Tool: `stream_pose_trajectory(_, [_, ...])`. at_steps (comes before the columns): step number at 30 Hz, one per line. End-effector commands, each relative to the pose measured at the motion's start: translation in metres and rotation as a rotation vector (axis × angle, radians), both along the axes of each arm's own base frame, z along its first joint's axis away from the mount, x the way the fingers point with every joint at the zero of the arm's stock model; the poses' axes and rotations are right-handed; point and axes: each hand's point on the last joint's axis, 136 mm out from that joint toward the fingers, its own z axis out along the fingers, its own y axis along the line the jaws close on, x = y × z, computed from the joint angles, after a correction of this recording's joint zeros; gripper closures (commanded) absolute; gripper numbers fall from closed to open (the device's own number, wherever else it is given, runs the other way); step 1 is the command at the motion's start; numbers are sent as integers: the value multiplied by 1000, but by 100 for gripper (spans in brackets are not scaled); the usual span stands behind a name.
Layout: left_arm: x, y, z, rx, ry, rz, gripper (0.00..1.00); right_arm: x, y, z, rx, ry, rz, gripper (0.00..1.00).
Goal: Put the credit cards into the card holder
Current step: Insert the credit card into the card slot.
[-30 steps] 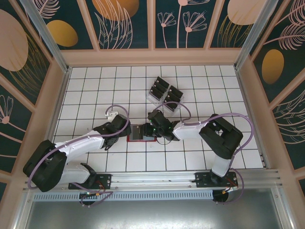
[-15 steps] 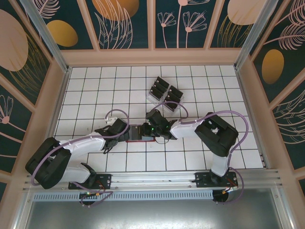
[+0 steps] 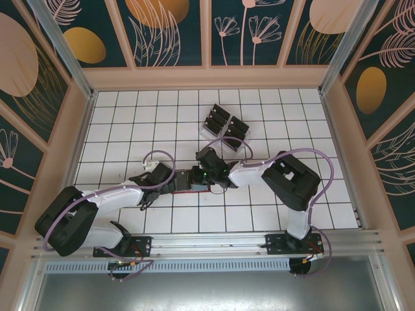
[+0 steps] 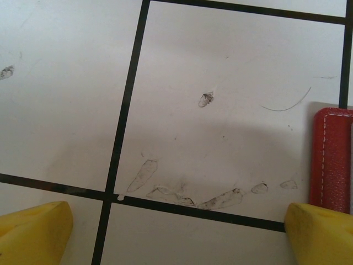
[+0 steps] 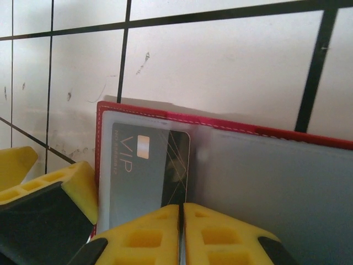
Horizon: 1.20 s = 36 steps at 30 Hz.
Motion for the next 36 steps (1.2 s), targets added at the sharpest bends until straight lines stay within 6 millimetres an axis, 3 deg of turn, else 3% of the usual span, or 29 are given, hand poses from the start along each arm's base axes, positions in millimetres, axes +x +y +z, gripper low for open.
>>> stream_pose_trajectory(1, [-5,2,-8,-8,19,5,1,-3,13,1,12,2,36,90])
stream_pose_trajectory(8, [-5,1,-8,-14,17,4,1,-8,27,2,23,14,68,91])
stream_pose_trajectory(13, [-4,0,-5,-19,12,2,1,-9,26,5,27,10,69,89])
stream_pose_trajectory(16, [-3,-1,-3,-26,7,0,1,-10,22,11,31,-5,59,71])
stream_pose_trajectory(19, [-1,-1,3,-29,-6,3,1,-10,14,17,39,-22,39,63])
stream_pose_trajectory(28, [12,3,38,-6,-92,19,1,-12,-11,22,72,-37,-11,60])
stream_pose_trajectory(36, [26,-19,55,-63,-129,-46,1,-1,-26,58,94,-159,-15,60])
